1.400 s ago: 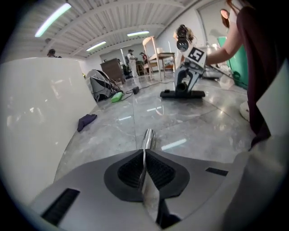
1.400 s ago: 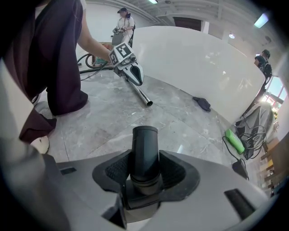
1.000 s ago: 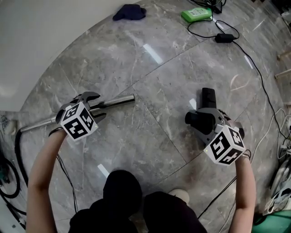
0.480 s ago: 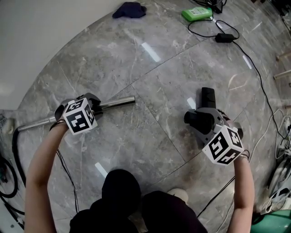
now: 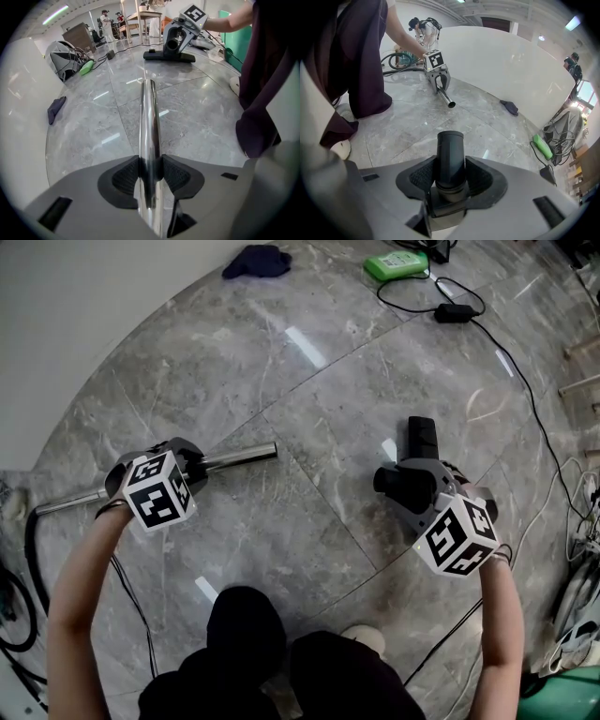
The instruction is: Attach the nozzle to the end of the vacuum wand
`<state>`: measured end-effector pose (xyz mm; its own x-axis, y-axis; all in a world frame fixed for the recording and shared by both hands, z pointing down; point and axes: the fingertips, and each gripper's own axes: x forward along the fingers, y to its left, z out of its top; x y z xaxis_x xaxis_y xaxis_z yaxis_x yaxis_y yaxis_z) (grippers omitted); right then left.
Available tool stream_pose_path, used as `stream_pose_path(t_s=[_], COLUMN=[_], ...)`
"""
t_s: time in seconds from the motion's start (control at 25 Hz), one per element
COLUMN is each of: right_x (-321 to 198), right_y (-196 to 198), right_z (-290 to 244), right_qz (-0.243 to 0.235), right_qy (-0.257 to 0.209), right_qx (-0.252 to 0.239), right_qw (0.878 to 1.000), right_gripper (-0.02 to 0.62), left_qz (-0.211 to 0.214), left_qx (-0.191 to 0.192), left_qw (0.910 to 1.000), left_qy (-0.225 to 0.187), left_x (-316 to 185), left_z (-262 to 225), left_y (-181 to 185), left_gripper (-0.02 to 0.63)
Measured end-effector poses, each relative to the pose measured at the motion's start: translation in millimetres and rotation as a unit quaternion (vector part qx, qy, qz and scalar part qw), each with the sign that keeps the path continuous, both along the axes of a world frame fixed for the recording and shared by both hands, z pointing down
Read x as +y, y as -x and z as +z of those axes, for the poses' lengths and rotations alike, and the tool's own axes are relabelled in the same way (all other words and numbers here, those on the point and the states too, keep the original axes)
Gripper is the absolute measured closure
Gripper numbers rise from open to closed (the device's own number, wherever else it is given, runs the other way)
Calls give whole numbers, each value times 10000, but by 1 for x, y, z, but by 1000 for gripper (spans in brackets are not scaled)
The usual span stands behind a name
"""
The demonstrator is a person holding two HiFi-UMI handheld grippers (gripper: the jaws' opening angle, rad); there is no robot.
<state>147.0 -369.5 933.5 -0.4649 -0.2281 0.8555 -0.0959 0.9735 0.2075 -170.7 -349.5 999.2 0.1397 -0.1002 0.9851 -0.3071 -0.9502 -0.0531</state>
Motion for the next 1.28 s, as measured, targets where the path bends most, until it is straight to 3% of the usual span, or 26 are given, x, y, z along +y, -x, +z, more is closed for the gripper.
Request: stream_pose_path(t_s=[0.84, 1.28], right_x=[3, 11], right_y=[0, 4], right_z=[2, 6], right_qz=[-137, -376], right_qy=[-87, -117], right_qx=[-26, 98], right_qw=[9999, 9992], right_gripper=[403, 403], left_qz=[684, 968], left_qx=[1074, 1106], left_qw=[9919, 9890], left_qy=[-35, 133], left_x=[13, 27], left_z=[-63, -55], left_y=[-145, -166], left_gripper=[445, 445])
